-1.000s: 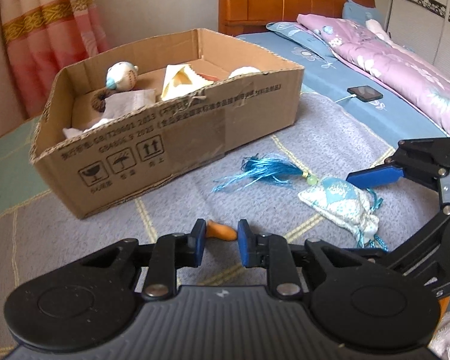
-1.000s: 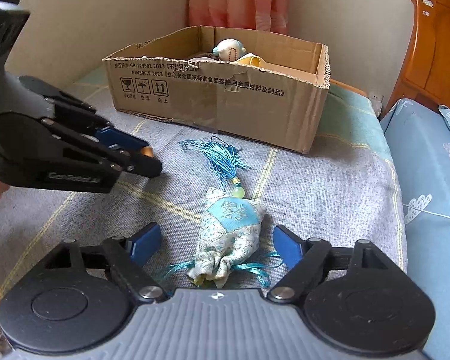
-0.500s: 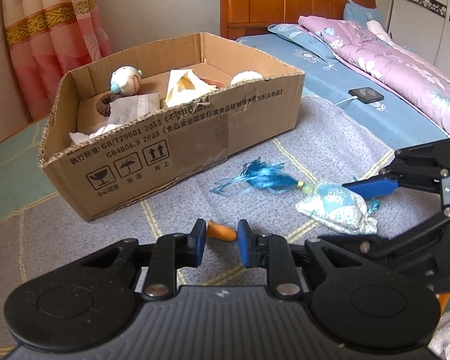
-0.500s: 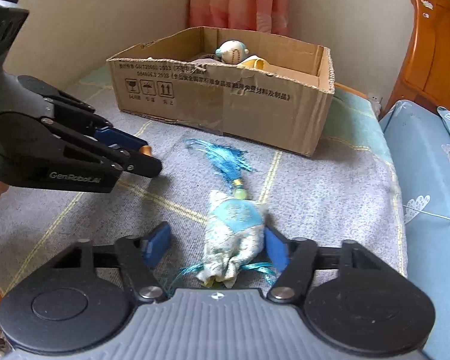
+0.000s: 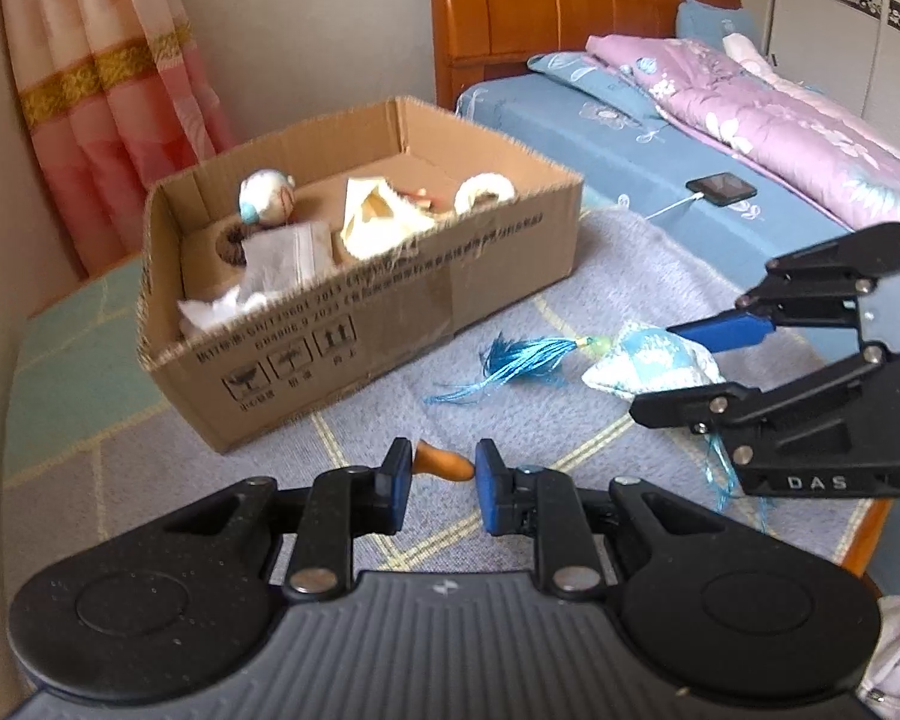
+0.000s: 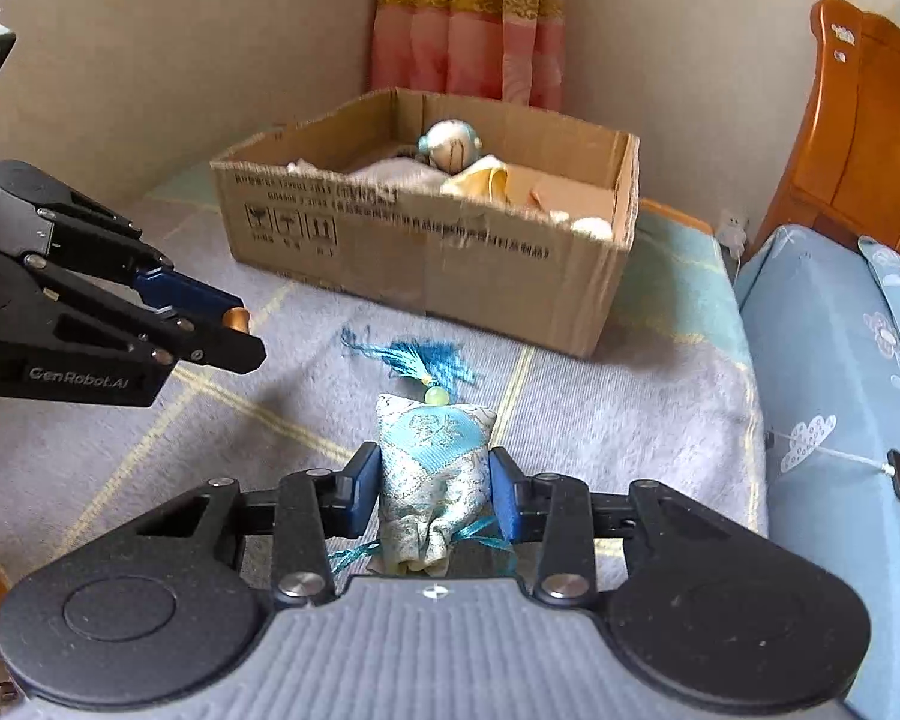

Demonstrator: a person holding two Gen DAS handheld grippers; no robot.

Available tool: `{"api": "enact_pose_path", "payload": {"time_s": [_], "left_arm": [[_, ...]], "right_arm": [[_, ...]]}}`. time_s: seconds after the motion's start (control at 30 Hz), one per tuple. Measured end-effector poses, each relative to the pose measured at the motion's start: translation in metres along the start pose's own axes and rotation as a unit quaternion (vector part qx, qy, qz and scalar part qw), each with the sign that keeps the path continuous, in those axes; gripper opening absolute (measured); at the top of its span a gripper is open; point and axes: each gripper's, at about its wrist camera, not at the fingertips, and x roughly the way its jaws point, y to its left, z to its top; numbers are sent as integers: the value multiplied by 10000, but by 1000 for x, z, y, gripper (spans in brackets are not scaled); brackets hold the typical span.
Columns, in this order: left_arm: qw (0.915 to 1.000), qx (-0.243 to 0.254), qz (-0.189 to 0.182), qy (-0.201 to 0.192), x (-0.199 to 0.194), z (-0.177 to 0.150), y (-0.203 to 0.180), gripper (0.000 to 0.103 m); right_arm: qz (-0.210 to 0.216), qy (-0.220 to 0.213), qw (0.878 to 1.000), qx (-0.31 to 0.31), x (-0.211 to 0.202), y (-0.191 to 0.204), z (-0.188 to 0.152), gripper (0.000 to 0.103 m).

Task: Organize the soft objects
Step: 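Carry the orange piece into the box and open the left gripper while the right holds the sachet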

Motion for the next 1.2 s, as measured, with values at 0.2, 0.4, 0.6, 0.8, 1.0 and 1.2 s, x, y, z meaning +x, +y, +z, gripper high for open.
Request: {"api": "enact_pose_path", "payload": {"time_s": [0.2, 0.4, 0.6, 0.8, 1.0, 1.2], "left_arm": [[9994, 102, 138, -314, -23, 20, 3, 21], [9969, 195, 422, -631, -28, 53, 12, 21], [9947, 169, 581, -833, -11, 90, 25, 21], [9949, -132, 748, -659, 26, 106, 37, 74], [9909, -727, 815, -783, 20, 92, 51, 101], [9880, -1146, 760, -704, 2, 79, 62, 101]], "right_arm": [[64, -155, 9991, -391, -19, -3, 15, 43], [181, -383, 9973, -601, -38, -11, 33, 43], [161, -592, 9947, -819, -51, -18, 52, 43], [132, -726, 9937, -843, -54, -30, 74, 43], [62, -744, 9932, -896, -50, -39, 91, 43], [109, -756, 9937, -825, -44, -48, 115, 43]]}}
